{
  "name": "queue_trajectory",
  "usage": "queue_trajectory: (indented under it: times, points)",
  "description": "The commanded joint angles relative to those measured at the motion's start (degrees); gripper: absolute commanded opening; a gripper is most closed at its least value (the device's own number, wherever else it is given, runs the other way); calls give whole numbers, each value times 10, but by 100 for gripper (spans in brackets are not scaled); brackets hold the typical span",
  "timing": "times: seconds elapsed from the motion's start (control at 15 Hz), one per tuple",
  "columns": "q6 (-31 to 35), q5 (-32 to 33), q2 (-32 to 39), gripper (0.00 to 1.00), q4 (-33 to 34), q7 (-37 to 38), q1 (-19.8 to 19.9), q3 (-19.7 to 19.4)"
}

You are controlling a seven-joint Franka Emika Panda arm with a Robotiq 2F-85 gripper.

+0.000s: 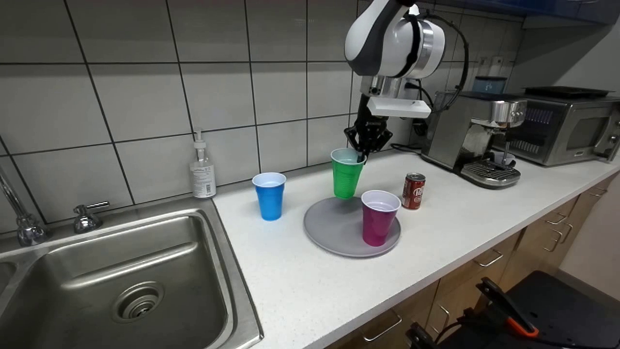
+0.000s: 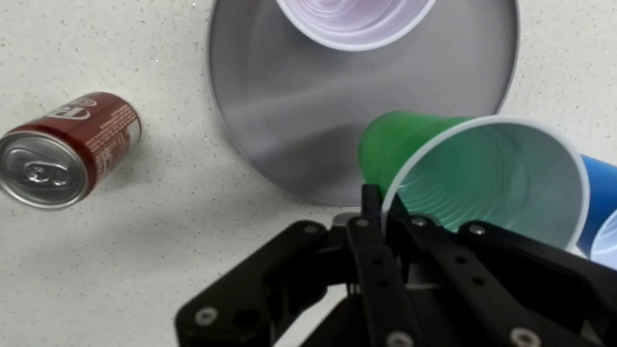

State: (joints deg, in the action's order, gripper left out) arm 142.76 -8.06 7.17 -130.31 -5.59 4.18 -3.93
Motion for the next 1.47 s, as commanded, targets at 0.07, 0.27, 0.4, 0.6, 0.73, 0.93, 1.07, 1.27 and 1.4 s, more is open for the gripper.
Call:
queue_trajectory:
  times: [0.07,0.27,0.4,0.6,0.73,0.93,1.07,1.27,1.4]
  points:
    - [13,-26,25,1,13,-24,20,-1]
    - [16,-35,37,1,18,-28,27,-2]
    - [16,-43,45,1,22,-32,34,-2]
    - [14,-54,58,1,27,-38,42,-1]
    - [14,-58,68,1,32,-40,48,-2]
    - [15,-58,79,1,38,-39,56,-3]
    - [15,-56,86,1,42,-37,60,-3]
    - [15,-50,99,1,47,-30,63,-4]
    - [14,-50,108,1,51,-29,64,-4]
